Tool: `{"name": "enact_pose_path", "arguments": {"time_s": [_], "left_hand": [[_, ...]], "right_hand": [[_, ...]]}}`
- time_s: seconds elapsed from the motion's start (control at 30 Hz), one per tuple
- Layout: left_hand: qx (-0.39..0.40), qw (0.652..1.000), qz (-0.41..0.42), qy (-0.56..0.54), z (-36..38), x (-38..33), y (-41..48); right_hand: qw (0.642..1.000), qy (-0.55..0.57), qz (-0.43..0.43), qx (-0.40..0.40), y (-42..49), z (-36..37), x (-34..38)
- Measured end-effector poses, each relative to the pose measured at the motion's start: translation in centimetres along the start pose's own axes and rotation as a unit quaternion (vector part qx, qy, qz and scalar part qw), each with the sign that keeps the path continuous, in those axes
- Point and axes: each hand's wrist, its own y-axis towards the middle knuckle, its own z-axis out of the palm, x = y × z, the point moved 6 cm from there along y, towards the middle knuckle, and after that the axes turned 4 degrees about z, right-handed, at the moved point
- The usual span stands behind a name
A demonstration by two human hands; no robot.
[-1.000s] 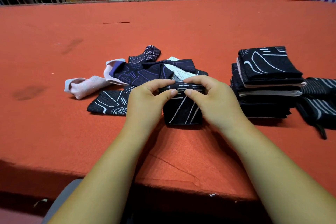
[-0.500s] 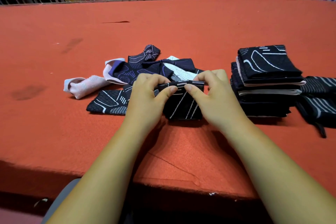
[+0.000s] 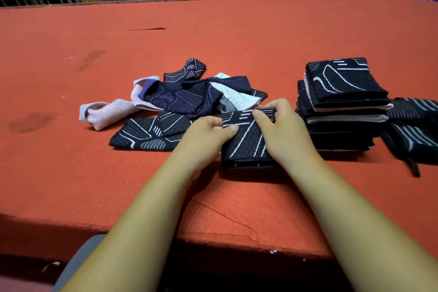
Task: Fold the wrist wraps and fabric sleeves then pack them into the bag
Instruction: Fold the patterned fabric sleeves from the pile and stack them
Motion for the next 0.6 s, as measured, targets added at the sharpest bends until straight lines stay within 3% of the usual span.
{"name": "enact_pose_path", "arguments": {"time_s": [0.27,0.47,0.6], "left_hand": [[-0.079,0.997,0.018,-0.019,-0.2,1.3,1.7],[-0.104,0.994,0.017,0.008,0.6,2.1,2.2],[-0.104,0.990,0.042,0.083,0.9,1.6,2.1]], "right_hand": [[0.985,-0.053,0.133,0.095,0.1,0.9,-1.8],[0.984,-0.123,0.099,0.079,0.0,0.5,-1.5],[0.982,-0.154,0.096,0.061,-0.1,0.5,-1.8]]}}
